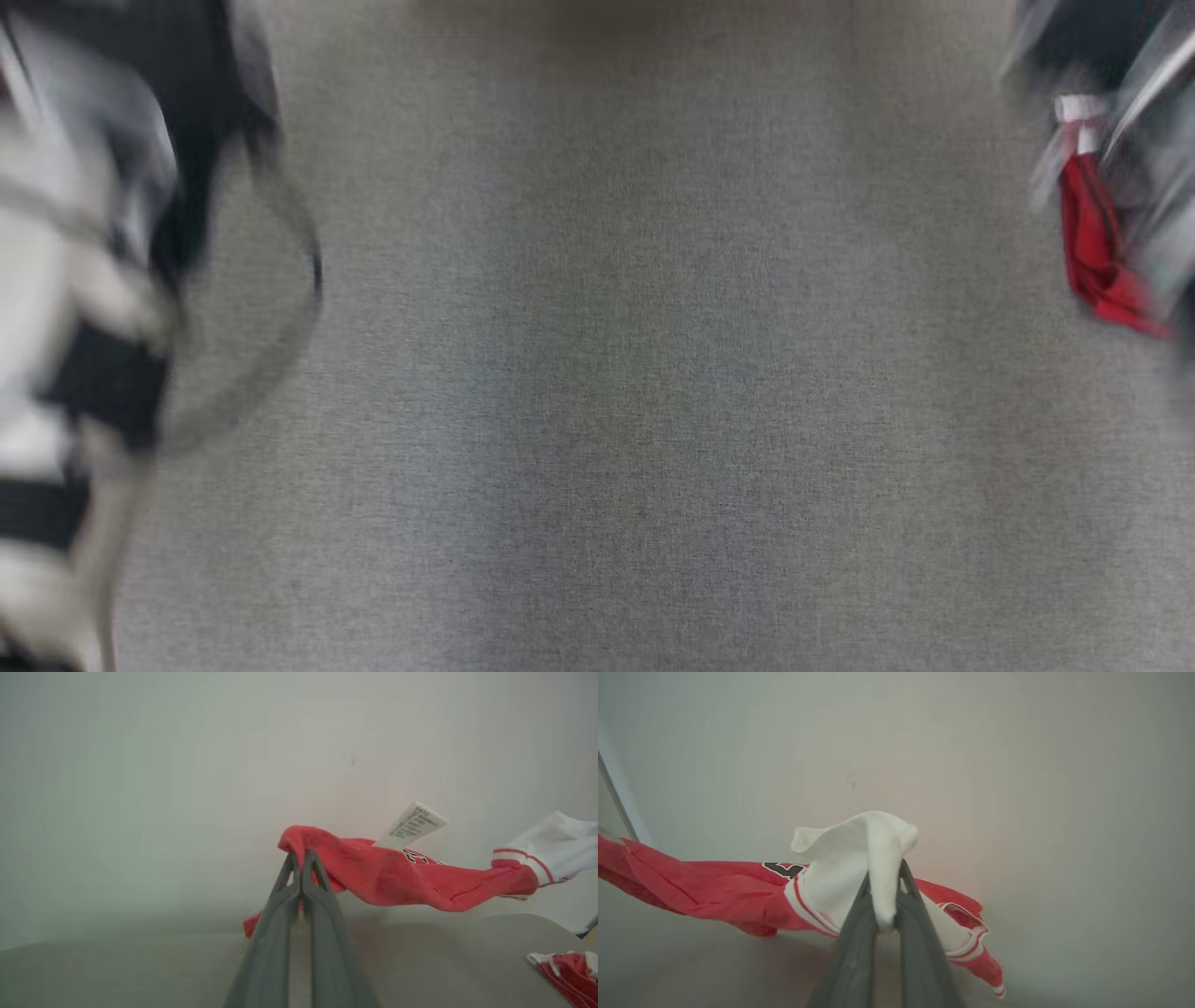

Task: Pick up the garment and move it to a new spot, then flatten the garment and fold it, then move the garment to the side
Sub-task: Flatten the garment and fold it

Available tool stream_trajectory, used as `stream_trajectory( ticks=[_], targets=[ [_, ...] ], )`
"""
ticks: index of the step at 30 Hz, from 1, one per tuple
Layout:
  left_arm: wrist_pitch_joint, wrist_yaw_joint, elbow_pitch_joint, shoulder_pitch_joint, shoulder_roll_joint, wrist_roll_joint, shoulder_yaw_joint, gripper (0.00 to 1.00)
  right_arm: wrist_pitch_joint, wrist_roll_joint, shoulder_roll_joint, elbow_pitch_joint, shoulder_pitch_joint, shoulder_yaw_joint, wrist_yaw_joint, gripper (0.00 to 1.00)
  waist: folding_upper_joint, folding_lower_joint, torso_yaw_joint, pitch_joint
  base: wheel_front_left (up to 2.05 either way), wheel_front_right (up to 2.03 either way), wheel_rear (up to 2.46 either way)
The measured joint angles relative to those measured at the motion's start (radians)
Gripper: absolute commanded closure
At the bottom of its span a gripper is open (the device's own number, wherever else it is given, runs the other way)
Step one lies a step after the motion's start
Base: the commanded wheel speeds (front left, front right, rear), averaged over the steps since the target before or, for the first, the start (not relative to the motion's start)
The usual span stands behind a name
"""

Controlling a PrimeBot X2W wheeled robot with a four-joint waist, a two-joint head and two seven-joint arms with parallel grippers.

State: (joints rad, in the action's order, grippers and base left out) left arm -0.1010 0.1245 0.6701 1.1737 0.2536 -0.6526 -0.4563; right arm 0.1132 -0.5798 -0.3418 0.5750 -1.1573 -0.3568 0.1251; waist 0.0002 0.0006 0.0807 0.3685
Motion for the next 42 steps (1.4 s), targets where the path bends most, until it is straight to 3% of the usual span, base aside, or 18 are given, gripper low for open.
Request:
stream_trajectory(
  ticks=[4,13,20,24,31,37,38,39,40,41,42],
  targets=[
    [-0.032,0.000,-0.020,-0.253,0.050,0.003,-0.087,1.00,0.048,-0.072,-0.038,-0.056,0.260,-0.092,0.000,1.00,-0.0002,-0.0006,0.004,-0.034,0.00,0.00,0.00],
    [-0.088,0.000,-0.075,-0.628,0.063,0.011,-0.242,1.00,0.107,-0.181,-0.130,-0.177,0.671,-0.226,0.000,1.00,-0.0003,-0.0009,-0.016,-0.156,0.00,0.00,0.00],
    [-0.094,0.000,-0.084,-0.765,0.039,-0.030,-0.241,1.00,0.117,-0.251,-0.224,-0.218,0.874,-0.259,0.000,1.00,-0.0003,-0.0009,-0.025,-0.256,0.00,0.00,0.00],
    [-0.099,0.000,-0.093,-0.836,0.058,-0.065,-0.218,1.00,0.117,-0.294,-0.244,-0.232,0.989,-0.294,0.000,1.00,-0.0004,-0.0010,-0.019,-0.313,0.00,0.00,0.00],
    [-0.102,-0.002,-0.115,-0.928,0.064,-0.113,-0.202,1.00,0.116,-0.345,-0.251,-0.249,1.027,-0.298,0.000,1.00,-0.0004,-0.0008,-0.017,-0.345,0.00,0.00,0.00],
    [-0.101,-0.012,-0.109,-0.943,0.032,-0.117,-0.206,1.00,0.089,-0.347,-0.253,-0.216,1.045,-0.325,0.000,1.00,-0.0003,-0.0006,-0.022,-0.346,0.00,0.00,0.00],
    [-0.101,-0.015,-0.104,-0.947,0.032,-0.127,-0.203,1.00,0.089,-0.347,-0.250,-0.215,1.045,-0.323,0.000,0.98,-0.0002,-0.0006,-0.024,-0.348,0.00,0.00,0.00],
    [-0.101,-0.022,-0.101,-0.947,0.032,-0.131,-0.200,1.00,0.090,-0.347,-0.247,-0.213,1.045,-0.321,0.000,0.43,-0.0002,-0.0006,-0.026,-0.349,0.00,0.00,0.00],
    [-0.101,-0.029,-0.101,-0.947,0.033,-0.131,-0.196,0.79,0.090,-0.351,-0.246,-0.213,1.046,-0.317,0.000,0.00,-0.0002,-0.0006,-0.027,-0.350,0.00,0.00,0.00],
    [-0.102,-0.038,-0.103,-0.947,0.032,-0.132,-0.188,0.45,0.090,-0.360,-0.246,-0.215,1.046,-0.311,0.000,0.00,-0.0003,-0.0006,-0.028,-0.350,0.00,0.00,0.00],
    [-0.102,-0.042,-0.105,-0.947,0.032,-0.133,-0.177,0.00,0.091,-0.370,-0.247,-0.218,1.046,-0.305,0.000,0.00,-0.0002,-0.0006,-0.029,-0.350,0.00,0.00,0.00]
  ],
)
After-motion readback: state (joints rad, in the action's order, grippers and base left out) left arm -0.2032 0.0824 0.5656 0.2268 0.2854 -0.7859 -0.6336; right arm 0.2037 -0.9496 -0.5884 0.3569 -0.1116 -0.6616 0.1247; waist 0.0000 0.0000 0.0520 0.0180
